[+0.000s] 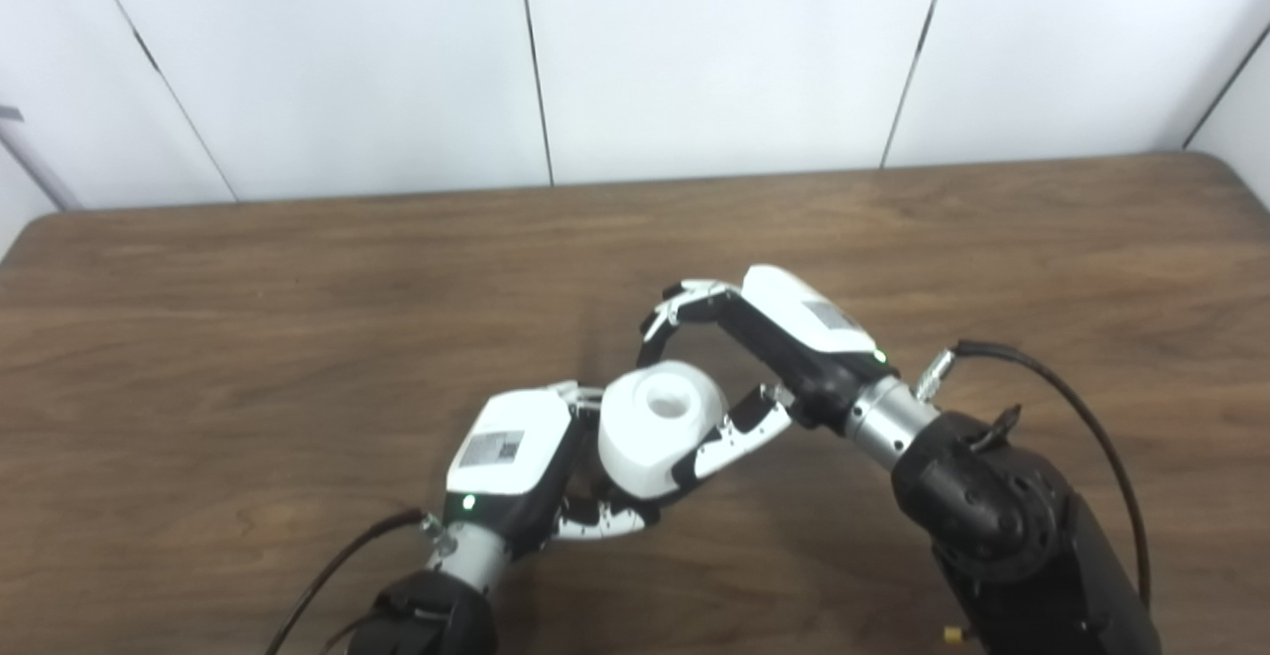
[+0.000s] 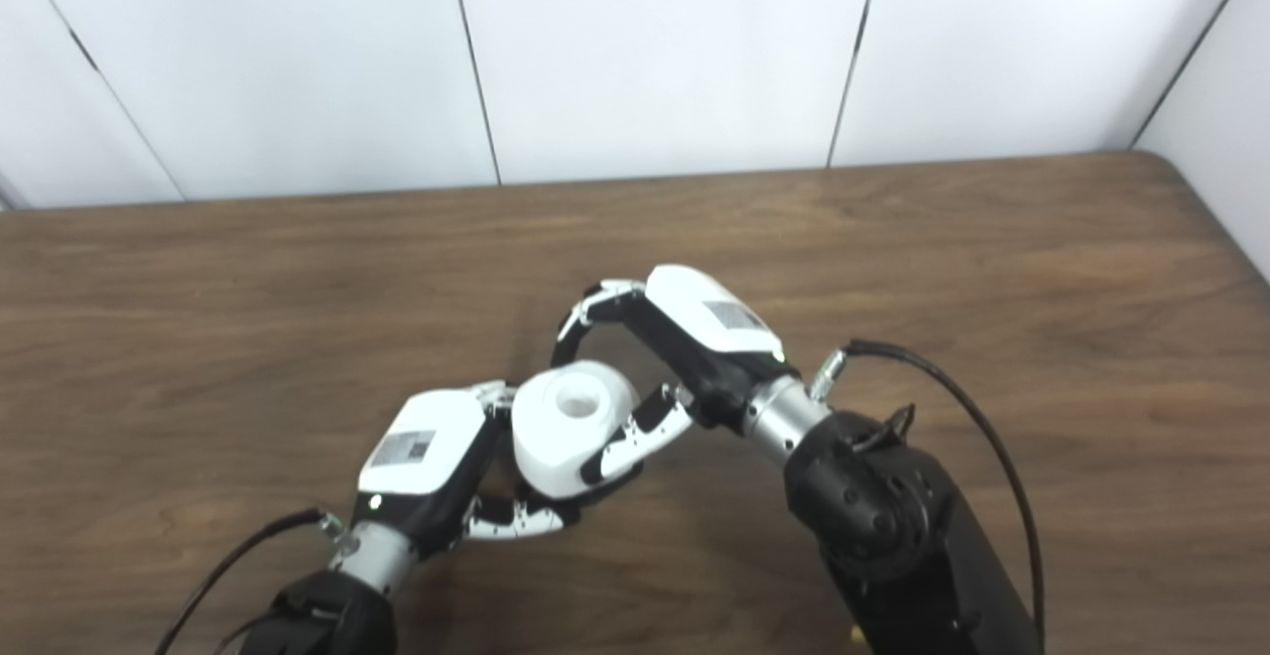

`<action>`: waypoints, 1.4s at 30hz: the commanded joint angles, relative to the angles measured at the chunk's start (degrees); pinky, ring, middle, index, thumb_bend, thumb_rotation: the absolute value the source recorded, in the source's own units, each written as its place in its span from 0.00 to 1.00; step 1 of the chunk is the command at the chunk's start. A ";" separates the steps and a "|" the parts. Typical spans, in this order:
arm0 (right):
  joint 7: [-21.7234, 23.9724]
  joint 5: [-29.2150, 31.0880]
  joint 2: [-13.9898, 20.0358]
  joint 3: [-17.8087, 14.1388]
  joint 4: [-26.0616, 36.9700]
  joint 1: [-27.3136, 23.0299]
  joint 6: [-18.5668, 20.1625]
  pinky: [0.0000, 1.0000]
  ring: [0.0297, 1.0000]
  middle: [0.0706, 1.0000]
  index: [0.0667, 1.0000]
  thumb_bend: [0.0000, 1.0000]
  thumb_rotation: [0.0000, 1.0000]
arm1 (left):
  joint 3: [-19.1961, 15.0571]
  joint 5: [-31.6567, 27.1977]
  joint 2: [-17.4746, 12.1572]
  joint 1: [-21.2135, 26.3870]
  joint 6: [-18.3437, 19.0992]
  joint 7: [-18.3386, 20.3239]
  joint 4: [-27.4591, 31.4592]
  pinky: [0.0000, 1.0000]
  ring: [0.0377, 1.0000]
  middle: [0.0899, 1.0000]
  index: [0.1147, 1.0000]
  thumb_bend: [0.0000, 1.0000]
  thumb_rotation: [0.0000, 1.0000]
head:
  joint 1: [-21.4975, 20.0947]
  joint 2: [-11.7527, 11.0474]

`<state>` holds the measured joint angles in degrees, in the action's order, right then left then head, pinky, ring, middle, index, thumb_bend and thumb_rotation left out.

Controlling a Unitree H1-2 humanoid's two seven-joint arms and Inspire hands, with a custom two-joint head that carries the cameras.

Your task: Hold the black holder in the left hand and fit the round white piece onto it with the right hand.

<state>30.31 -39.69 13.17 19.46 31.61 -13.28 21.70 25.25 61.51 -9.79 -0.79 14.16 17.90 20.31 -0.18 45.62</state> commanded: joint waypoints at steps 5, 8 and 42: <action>-0.79 -0.21 0.42 0.29 1.02 -0.36 -2.18 0.81 0.87 0.73 0.44 0.53 0.14 | 1.31 -0.11 -0.07 -1.23 0.48 4.00 -1.09 0.82 0.86 0.79 0.42 0.52 0.06 | -0.27 0.38; -0.76 -0.43 0.40 0.51 1.09 -0.11 -2.26 0.80 0.87 0.72 0.44 0.53 0.14 | 1.16 -0.47 -0.07 -1.27 0.58 4.31 -0.91 0.82 0.86 0.79 0.42 0.52 0.06 | -0.51 0.49; 1.04 0.11 3.28 0.27 2.34 1.09 -1.69 0.83 0.89 0.73 0.44 0.53 0.14 | 0.14 -1.18 -0.58 -1.24 1.05 5.69 0.26 0.82 0.86 0.79 0.42 0.52 0.06 | -2.60 1.83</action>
<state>30.25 -39.49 15.19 20.11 33.06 -11.76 19.93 24.86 61.60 -9.79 -0.69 14.56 19.66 21.15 -2.72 47.37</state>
